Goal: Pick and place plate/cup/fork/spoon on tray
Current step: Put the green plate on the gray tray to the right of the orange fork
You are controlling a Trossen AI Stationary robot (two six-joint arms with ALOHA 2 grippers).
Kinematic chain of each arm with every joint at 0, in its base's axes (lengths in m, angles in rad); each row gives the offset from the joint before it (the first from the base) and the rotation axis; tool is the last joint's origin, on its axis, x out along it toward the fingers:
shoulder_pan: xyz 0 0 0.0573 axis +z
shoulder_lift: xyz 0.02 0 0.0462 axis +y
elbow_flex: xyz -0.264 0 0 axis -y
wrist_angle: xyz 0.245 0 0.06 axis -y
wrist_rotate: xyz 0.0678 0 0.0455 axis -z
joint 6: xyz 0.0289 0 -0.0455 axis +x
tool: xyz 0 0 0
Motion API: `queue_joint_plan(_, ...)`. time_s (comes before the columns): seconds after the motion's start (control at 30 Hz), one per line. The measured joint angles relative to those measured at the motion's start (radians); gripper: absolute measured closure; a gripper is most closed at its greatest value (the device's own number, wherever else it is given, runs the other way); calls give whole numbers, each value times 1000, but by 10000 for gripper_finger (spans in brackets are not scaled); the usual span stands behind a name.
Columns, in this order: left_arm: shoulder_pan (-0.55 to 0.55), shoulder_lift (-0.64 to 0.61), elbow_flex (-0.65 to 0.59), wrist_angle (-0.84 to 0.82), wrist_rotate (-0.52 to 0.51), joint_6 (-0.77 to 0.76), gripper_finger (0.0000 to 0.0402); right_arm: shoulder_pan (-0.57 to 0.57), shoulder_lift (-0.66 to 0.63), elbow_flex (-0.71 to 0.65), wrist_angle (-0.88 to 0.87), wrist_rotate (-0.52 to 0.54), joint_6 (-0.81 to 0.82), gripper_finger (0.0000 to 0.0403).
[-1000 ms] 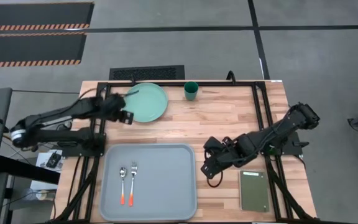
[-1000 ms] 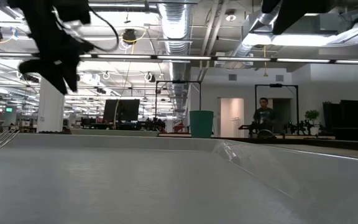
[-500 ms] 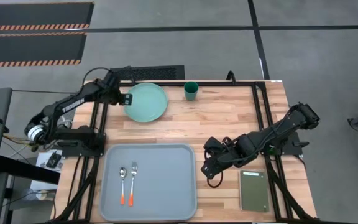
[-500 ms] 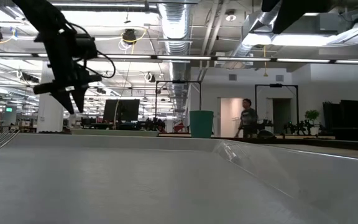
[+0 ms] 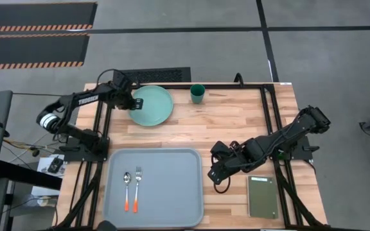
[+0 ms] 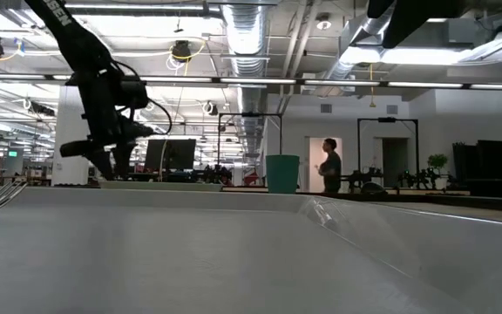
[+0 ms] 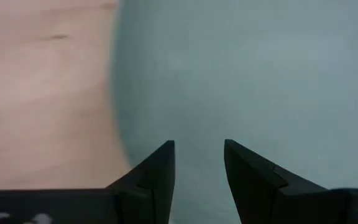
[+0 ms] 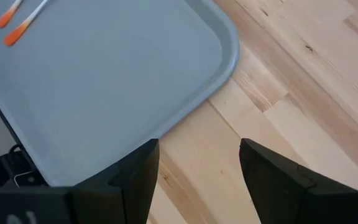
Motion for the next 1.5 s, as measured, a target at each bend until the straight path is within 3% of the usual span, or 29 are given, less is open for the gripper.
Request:
queue_joint_plan(0.1,0,-48,18,-1,77,-1,278,0,0,0,0,0,0,154)
queue_joint_plan(0.17,-1,-92,28,-17,72,-1,278,0,0,0,0,1,0,154)
queue_joint_plan(0.33,0,-184,38,-45,-157,1,278,-1,0,0,0,1,0,154)
queue_joint_plan(0.43,1,-180,35,-43,-236,5,278,-2,0,0,0,5,-4,154)
queue_joint_plan(0.87,17,-32,-10,25,-220,12,278,-9,1,0,2,7,15,154)
queue_joint_plan(1.5,20,-16,-10,39,-195,-5,278,2,1,0,8,53,21,154)
